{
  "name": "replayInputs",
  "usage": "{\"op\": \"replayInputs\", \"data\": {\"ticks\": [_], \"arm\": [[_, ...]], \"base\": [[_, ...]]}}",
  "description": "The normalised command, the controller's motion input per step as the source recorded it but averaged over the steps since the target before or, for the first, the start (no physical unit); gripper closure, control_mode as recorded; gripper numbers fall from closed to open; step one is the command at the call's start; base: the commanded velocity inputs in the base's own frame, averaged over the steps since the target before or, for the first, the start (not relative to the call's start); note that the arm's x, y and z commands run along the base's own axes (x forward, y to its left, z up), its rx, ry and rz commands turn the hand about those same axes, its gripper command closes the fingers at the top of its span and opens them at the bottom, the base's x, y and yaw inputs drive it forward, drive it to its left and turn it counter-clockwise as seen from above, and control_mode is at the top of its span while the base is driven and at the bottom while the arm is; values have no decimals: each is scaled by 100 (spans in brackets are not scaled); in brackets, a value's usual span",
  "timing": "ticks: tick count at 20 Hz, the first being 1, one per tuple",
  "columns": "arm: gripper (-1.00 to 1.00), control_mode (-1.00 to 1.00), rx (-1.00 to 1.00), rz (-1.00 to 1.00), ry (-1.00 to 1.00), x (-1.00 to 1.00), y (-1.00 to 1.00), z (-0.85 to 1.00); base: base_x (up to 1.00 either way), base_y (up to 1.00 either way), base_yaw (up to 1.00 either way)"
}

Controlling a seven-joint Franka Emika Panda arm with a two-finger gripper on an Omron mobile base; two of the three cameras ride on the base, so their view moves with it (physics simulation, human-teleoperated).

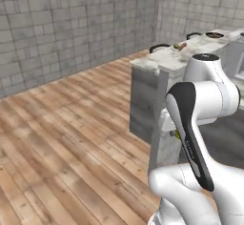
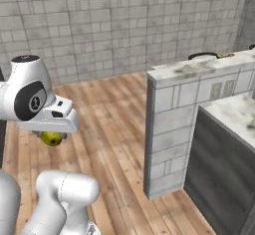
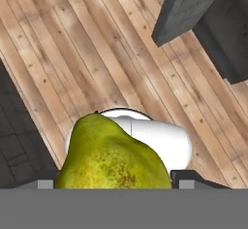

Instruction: Pick up the pear and kiwi from the fridge and place one fruit on each plate on the dining counter.

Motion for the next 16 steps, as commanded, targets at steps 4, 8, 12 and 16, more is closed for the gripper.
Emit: {"op": "replayInputs", "data": {"ticks": [4,8,12,16], "arm": [[100,100,0,0,0,0,0,0],[100,100,0,0,0,0,0,0],[100,100,0,0,0,0,0,0],[100,100,0,0,0,0,0,0]], "base": [[99,100,-38],[99,100,-38],[97,100,-38],[95,100,-38]]}}
